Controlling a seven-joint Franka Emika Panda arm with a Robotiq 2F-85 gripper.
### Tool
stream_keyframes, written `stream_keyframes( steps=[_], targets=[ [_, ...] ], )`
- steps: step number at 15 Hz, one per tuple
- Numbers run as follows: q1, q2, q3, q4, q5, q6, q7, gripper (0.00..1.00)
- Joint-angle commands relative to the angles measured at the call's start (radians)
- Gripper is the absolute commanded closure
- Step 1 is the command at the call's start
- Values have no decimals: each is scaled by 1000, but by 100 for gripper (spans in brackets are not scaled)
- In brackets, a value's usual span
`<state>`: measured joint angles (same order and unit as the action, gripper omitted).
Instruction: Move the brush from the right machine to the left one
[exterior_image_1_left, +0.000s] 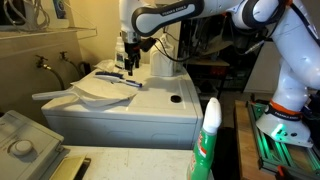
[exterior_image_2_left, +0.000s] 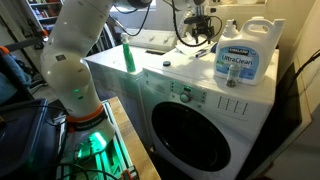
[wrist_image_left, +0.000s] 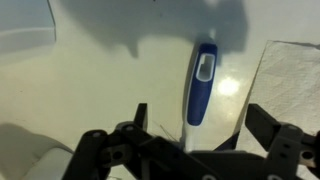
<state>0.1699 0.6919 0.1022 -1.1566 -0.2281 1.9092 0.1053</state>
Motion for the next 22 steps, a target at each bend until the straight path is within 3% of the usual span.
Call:
stream_keyframes(
  steps=[1,7,8,9,12,14,17,18,19,21,22],
  targets=[
    [16,89,-19,110,36,-51,-59,0],
    [12,173,-24,199,79,-100,-88,8],
    [12,183,-25,213,86,-110,-91,14],
    [12,193,-24,227,92,-119,-95,28],
    [14,217,-27,261,104,-137,-92,40],
    [3,226,-10,271,92,-135,-82,64],
    [2,241,-11,289,92,-136,-77,86],
    [2,245,-13,295,91,-139,-73,87],
    [1,249,-13,298,91,-140,-73,70],
    [2,254,-13,308,91,-143,-69,87],
    [3,256,-13,312,91,-148,-69,80]
  ],
)
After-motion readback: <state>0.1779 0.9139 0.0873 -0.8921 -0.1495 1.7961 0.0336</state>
